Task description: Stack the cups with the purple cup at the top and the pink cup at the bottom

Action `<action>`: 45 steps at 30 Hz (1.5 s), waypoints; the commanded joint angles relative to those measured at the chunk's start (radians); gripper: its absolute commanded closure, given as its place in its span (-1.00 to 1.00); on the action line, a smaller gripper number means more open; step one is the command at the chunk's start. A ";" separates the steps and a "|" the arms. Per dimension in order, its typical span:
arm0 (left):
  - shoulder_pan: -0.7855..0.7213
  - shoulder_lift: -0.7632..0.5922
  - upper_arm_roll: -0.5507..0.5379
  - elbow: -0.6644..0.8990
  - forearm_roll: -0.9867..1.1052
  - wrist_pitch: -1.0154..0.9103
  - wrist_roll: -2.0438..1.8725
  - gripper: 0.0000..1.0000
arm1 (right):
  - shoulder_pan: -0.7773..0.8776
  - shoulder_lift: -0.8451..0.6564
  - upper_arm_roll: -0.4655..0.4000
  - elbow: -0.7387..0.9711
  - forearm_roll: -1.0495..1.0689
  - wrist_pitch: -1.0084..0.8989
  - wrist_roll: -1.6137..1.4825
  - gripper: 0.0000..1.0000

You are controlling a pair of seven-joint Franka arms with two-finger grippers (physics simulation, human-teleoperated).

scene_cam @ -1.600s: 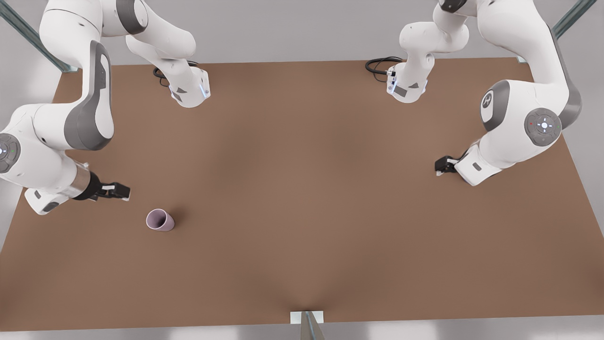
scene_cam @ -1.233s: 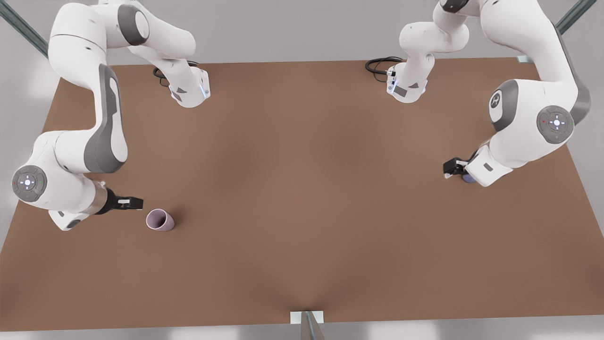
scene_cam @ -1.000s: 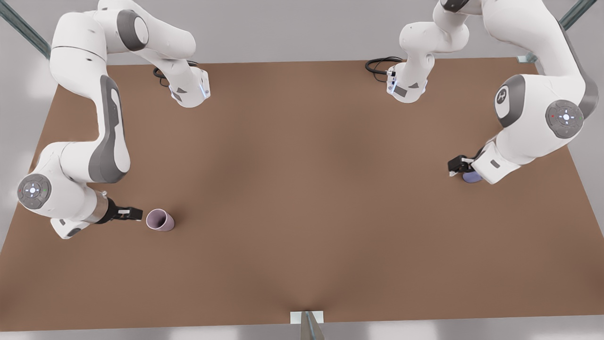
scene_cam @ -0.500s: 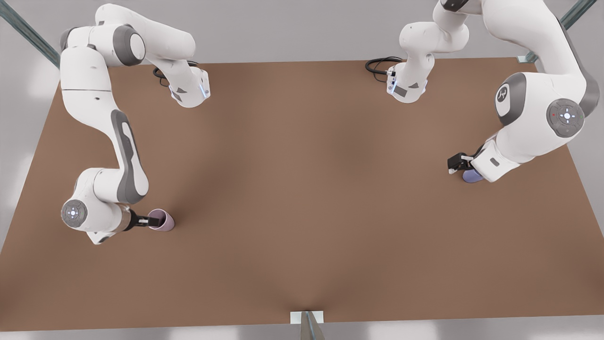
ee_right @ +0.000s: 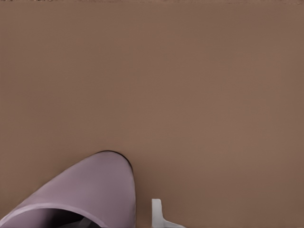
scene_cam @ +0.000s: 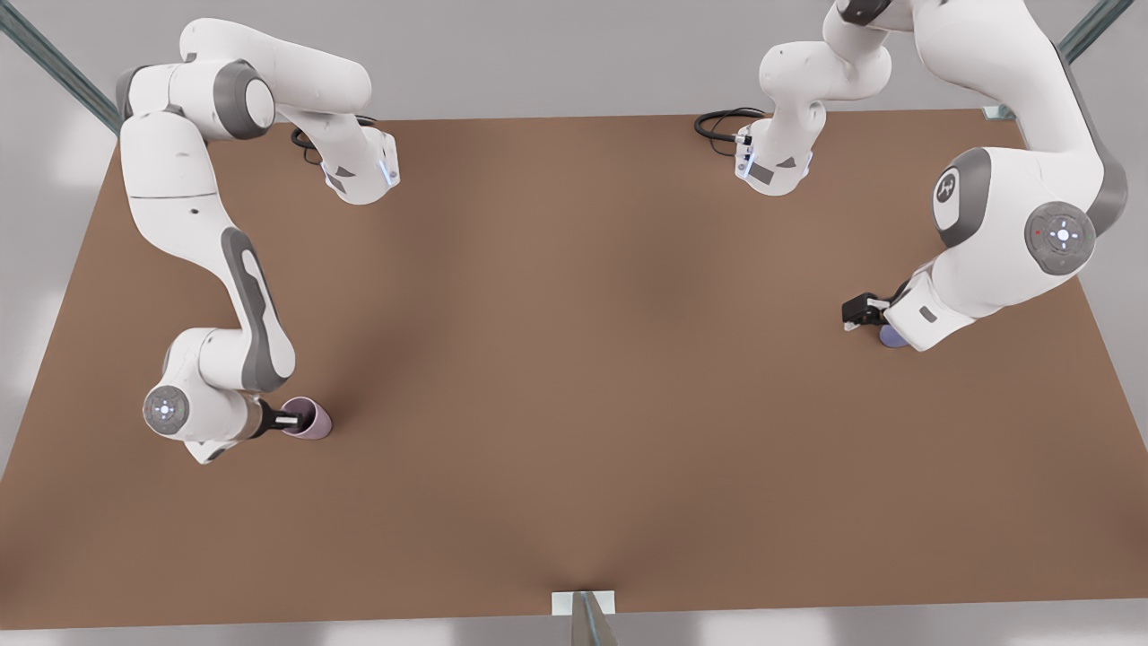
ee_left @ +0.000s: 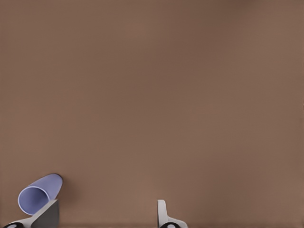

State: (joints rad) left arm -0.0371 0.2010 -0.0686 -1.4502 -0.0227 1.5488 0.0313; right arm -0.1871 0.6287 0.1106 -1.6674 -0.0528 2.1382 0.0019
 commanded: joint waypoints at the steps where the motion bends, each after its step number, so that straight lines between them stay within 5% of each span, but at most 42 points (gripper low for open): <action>1: -0.001 -0.006 0.000 0.001 0.001 -0.003 -0.001 -1.00 | 0.000 0.000 0.000 0.002 -0.005 0.035 -0.031 0.07; 4: 0.000 -0.009 0.000 0.001 0.001 -0.004 0.002 -1.00 | 0.000 0.000 0.000 0.005 -0.005 0.035 -0.031 0.40; 9: -0.001 -0.012 -0.002 0.001 0.001 -0.004 -0.008 -1.00 | 0.002 -0.001 0.001 0.005 -0.004 0.032 -0.033 0.57; 17: -0.001 -0.011 -0.003 0.001 0.001 -0.004 0.002 -1.00 | 0.015 -0.034 0.014 0.070 0.019 0.022 -0.029 0.57; 20: -0.001 -0.012 -0.008 0.002 0.003 -0.004 0.006 -1.00 | 0.018 -0.034 0.127 0.120 0.018 0.020 -0.013 0.57; 24: -0.001 -0.014 -0.002 0.002 0.003 -0.004 0.006 -1.00 | 0.227 -0.003 0.155 0.268 -0.028 -0.046 0.137 0.57; 26: -0.001 -0.009 0.003 0.002 0.004 -0.001 0.007 -1.00 | 0.373 0.137 0.147 0.558 -0.035 -0.210 0.381 0.57; 31: -0.001 -0.011 0.006 0.002 0.009 0.008 0.002 -1.00 | 0.629 0.384 0.095 0.956 -0.039 -0.296 0.731 0.57; 38: 0.000 0.026 0.165 -0.003 0.004 0.013 0.009 -1.00 | 0.742 0.505 0.101 0.971 -0.030 -0.080 0.963 0.57; 45: 0.124 0.026 0.191 -0.105 0.033 0.053 0.269 -1.00 | 0.842 0.560 0.034 0.959 -0.041 -0.070 0.968 0.57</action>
State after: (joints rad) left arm 0.0801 0.2215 0.1262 -1.5578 0.0008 1.5809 0.0994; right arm 0.6410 1.1897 0.1560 -0.7062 -0.0855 2.0486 0.5911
